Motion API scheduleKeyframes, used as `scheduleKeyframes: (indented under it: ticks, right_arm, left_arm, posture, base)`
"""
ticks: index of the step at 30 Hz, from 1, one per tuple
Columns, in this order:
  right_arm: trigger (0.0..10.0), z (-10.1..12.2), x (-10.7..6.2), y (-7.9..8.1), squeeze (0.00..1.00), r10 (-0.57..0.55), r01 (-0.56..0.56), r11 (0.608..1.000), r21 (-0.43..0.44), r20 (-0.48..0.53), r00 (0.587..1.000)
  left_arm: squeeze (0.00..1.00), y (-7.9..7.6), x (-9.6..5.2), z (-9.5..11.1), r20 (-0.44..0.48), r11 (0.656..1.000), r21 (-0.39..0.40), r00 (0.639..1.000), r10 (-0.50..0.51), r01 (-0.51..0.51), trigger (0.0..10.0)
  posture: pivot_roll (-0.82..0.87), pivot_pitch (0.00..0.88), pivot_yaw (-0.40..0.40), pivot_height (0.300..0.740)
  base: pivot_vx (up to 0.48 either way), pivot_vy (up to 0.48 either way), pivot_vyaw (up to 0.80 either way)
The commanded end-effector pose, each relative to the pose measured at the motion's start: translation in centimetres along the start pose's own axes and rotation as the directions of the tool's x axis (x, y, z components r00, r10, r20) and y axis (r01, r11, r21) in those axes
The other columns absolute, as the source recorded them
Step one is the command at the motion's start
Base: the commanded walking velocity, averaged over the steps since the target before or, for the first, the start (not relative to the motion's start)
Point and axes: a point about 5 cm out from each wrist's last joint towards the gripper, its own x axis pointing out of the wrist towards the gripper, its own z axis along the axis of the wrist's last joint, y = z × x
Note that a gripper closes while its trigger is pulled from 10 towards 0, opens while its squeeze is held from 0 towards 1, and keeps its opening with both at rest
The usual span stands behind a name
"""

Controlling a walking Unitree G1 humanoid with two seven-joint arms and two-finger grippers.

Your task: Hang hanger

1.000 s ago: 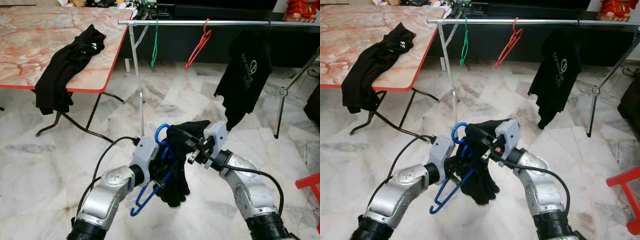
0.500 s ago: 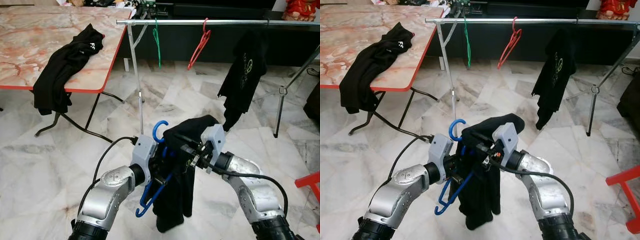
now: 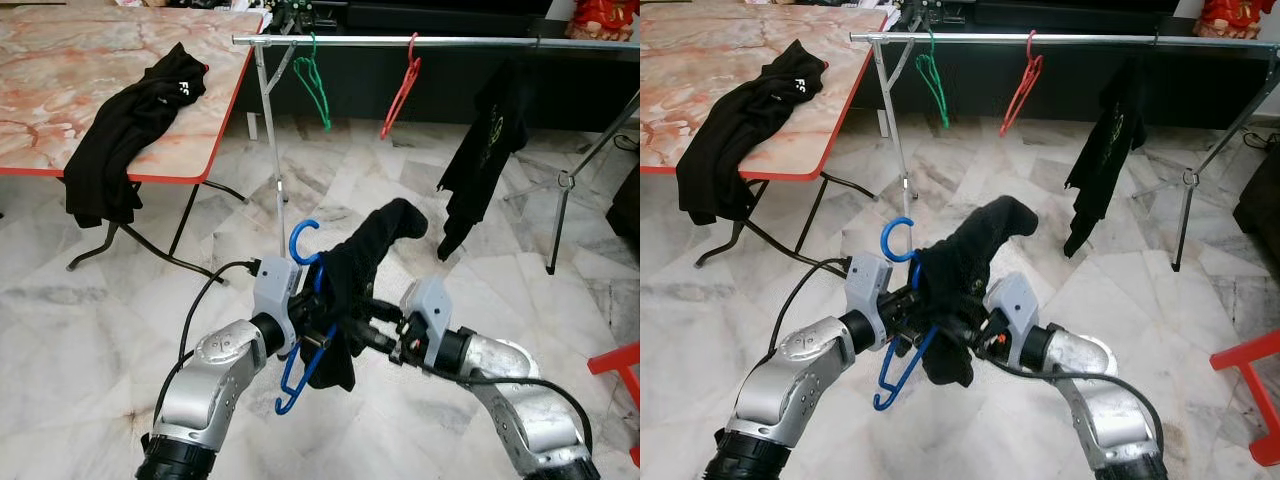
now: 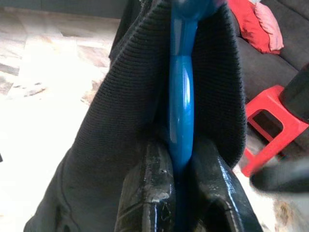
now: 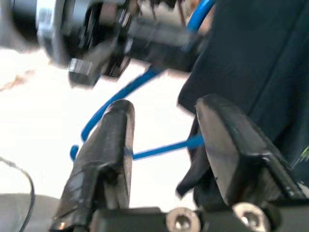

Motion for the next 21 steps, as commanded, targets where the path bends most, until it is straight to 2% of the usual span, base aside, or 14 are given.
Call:
scheduleKeyframes:
  ticks: [1,2,3,5,7,8,9,12,13,15,16,19,21]
  right_arm:
    - [10.0,-0.3,-0.4,0.4,1.00,0.014,-0.015,1.000,-0.014,-0.040,0.999]
    - [10.0,-0.6,-0.7,0.3,1.00,0.002,-0.004,1.000,-0.026,-0.065,0.998]
    - [10.0,-1.3,-1.7,-0.4,1.00,-0.051,0.047,0.998,-0.035,-0.112,0.992]
    - [10.0,-1.6,-2.5,-0.9,1.00,-0.082,0.078,0.996,-0.035,-0.133,0.988]
    - [10.0,-1.7,-3.9,-1.4,1.00,-0.111,0.105,0.993,-0.047,-0.147,0.983]
    - [10.0,-1.5,-4.5,-1.7,1.00,-0.119,0.112,0.992,-0.052,-0.140,0.983]
    - [10.0,-0.3,-5.6,-2.3,1.00,-0.150,0.145,0.988,-0.061,-0.089,0.985]
    - [10.0,1.4,-6.6,-3.5,1.00,-0.206,0.204,0.976,-0.073,-0.025,0.978]
    - [10.0,2.1,-7.3,-4.3,1.00,-0.230,0.224,0.968,-0.108,-0.041,0.972]
    - [10.0,2.6,-8.0,-4.9,1.00,-0.227,0.212,0.962,-0.170,-0.077,0.971]
    - [10.0,3.1,-8.4,-5.2,0.00,-0.205,0.181,0.960,-0.214,-0.100,0.974]
    - [10.0,4.3,-8.9,-5.8,0.00,-0.184,0.147,0.951,-0.272,-0.117,0.976]
    - [10.0,5.6,-9.1,-6.6,0.00,-0.152,0.107,0.948,-0.301,-0.130,0.980]
  left_arm:
    - [0.00,-0.3,0.2,0.9,0.049,1.000,0.008,0.999,-0.017,0.017,10.0]
    - [0.00,-0.2,0.2,0.9,0.044,1.000,0.013,0.999,-0.019,0.019,10.0]
    - [0.00,-0.2,0.1,0.6,0.034,1.000,0.023,0.999,-0.020,0.019,10.0]
    - [0.00,-0.1,0.0,0.5,0.033,1.000,0.019,0.999,-0.018,0.017,10.0]
    - [0.00,0.0,-0.2,0.4,0.024,0.999,0.024,0.999,-0.023,0.022,10.0]
    - [0.00,0.0,-0.3,0.2,0.014,0.999,0.030,0.999,-0.030,0.029,10.0]
    - [0.00,0.1,-0.7,-0.3,-0.020,0.998,0.046,0.998,-0.052,0.053,10.0]
    - [0.00,0.2,-1.3,-1.2,-0.082,0.992,0.075,0.992,-0.094,0.100,10.0]
    - [0.00,0.2,-1.8,-1.9,-0.135,0.986,0.084,0.982,-0.130,0.143,10.0]
    - [0.00,0.1,-2.4,-2.5,-0.178,0.977,0.103,0.970,-0.166,0.186,10.0]
    - [0.00,0.2,-2.8,-2.8,-0.207,0.972,0.106,0.960,-0.186,0.211,10.0]
    - [0.00,0.2,-3.5,-3.4,-0.248,0.961,0.106,0.943,-0.224,0.256,10.0]
    - [0.00,0.1,-4.1,-4.2,-0.302,0.941,0.108,0.912,-0.276,0.321,10.0]
  posture:
    - [0.06,0.183,-0.064,0.740]
    - [0.06,0.179,-0.066,0.740]
    - [0.06,0.180,-0.067,0.740]
    - [0.06,0.179,-0.068,0.740]
    - [0.05,0.179,-0.068,0.740]
    - [0.05,0.173,-0.068,0.740]
    - [0.04,0.174,-0.066,0.740]
    - [0.04,0.167,-0.061,0.740]
    - [0.03,0.162,-0.058,0.740]
    - [0.03,0.157,-0.058,0.740]
    - [0.03,0.152,-0.059,0.740]
    - [0.02,0.144,-0.061,0.740]
    - [0.02,0.132,-0.060,0.740]
  base:
    - [0.000,0.000,0.00]
    - [0.000,0.000,0.00]
    - [0.000,0.000,0.00]
    - [0.000,0.000,0.00]
    - [0.000,0.000,0.00]
    - [0.000,0.000,0.00]
    - [0.000,0.000,0.00]
    - [0.000,0.000,0.00]
    - [0.000,0.000,0.00]
    - [0.000,0.000,0.00]
    - [0.000,0.000,0.00]
    - [0.000,0.000,0.00]
    - [0.000,0.000,0.00]
